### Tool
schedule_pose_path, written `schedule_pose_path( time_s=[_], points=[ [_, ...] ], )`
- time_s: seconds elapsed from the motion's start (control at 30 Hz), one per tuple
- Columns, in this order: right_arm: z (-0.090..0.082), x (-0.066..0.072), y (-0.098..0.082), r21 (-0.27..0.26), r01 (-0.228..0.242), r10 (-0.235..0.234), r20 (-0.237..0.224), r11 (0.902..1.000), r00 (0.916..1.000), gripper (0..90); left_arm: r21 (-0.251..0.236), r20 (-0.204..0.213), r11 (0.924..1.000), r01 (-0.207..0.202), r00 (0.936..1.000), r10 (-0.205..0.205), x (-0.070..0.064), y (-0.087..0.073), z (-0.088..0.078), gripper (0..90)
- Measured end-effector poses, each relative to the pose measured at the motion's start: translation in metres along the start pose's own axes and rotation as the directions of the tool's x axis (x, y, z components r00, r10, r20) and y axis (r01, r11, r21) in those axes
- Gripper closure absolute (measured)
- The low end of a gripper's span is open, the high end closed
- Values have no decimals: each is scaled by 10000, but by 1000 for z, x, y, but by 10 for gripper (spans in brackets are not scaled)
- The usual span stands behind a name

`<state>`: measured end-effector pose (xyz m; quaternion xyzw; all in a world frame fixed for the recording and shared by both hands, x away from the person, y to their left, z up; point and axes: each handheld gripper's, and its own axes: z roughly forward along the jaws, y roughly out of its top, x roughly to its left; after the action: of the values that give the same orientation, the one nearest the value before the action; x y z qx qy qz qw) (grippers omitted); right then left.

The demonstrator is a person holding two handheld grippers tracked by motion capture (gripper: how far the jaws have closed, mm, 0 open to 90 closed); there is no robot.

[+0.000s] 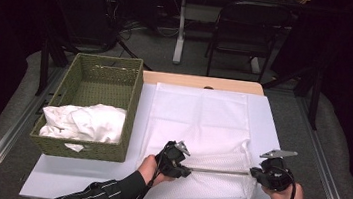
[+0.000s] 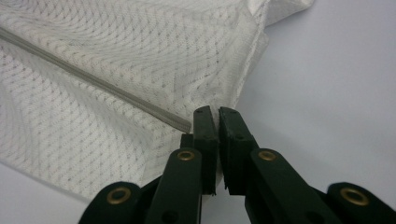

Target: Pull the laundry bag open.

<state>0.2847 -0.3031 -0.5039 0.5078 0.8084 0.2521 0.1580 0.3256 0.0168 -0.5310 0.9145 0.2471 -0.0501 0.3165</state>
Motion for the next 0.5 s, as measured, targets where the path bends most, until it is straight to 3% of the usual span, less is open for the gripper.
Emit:
schedule_pose_path(
  time_s=[0.5],
  points=[
    [0, 0, 0, 1, -7, 7, -16, 10000, 10000, 863, 21, -239, 9997, 235, 9994, -234, 6, -18, -19, 860]
  ],
)
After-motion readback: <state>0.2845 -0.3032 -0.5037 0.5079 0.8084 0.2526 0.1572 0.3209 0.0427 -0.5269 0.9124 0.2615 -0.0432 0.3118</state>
